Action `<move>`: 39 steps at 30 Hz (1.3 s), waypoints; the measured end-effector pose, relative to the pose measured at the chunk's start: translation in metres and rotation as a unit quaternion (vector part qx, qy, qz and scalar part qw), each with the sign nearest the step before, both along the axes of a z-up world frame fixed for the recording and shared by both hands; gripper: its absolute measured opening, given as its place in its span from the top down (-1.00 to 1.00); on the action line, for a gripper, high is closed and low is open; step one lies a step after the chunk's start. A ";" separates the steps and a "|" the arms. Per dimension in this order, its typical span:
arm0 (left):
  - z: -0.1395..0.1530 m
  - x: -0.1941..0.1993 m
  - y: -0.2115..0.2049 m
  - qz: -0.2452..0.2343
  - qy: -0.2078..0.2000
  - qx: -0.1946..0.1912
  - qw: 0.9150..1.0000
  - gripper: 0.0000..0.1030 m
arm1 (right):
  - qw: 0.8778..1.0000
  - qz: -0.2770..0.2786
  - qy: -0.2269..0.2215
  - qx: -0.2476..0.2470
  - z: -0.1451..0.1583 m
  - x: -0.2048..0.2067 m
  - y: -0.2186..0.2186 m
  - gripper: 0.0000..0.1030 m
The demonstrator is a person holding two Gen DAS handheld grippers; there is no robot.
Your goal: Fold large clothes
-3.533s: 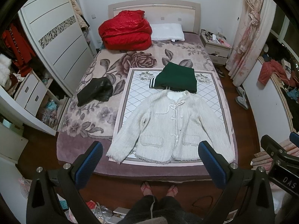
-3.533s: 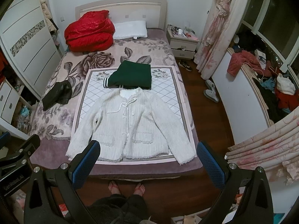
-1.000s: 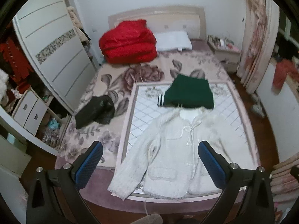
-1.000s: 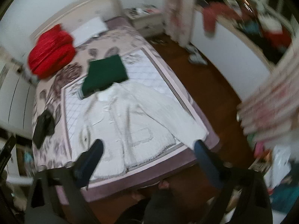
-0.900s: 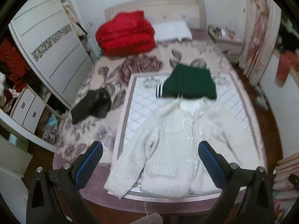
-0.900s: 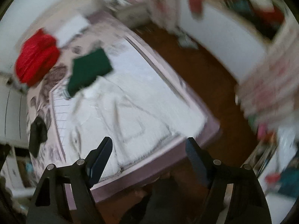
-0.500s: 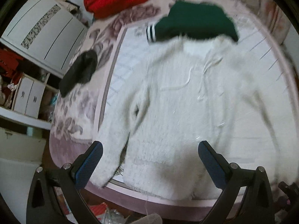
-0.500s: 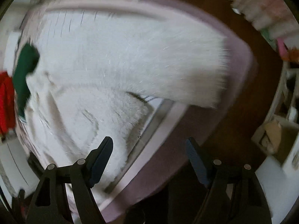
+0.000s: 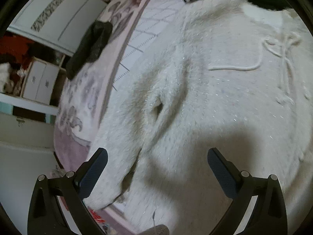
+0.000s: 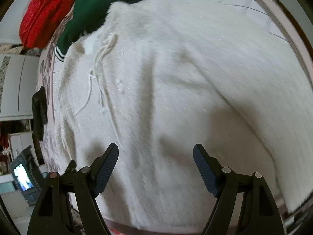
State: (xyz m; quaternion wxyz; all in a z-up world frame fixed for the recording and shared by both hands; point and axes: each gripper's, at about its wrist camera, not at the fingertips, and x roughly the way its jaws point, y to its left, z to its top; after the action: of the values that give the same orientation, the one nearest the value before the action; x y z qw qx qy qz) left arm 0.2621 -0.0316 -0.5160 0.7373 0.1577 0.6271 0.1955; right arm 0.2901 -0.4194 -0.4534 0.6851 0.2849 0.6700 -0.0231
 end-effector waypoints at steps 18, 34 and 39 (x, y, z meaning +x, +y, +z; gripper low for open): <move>-0.031 -0.049 -0.013 -0.056 0.058 -0.012 0.997 -1.00 | 0.975 0.062 0.125 -0.175 -0.082 -0.072 0.042 0.94; -0.024 -0.061 -0.008 -0.073 0.063 -0.008 0.995 -1.00 | 0.993 -0.052 0.077 -0.079 -0.012 -0.042 0.046 0.26; -0.017 -0.066 -0.004 -0.063 0.061 -0.009 0.996 -1.00 | 0.998 -0.005 0.037 0.050 -0.044 -0.015 0.132 0.26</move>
State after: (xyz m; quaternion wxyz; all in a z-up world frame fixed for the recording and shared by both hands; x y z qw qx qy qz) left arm 0.1956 -0.0356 -0.5329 0.7098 0.2021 0.6616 0.1331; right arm 0.2756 -0.2876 -0.4972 0.6443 0.3217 0.6938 -0.0036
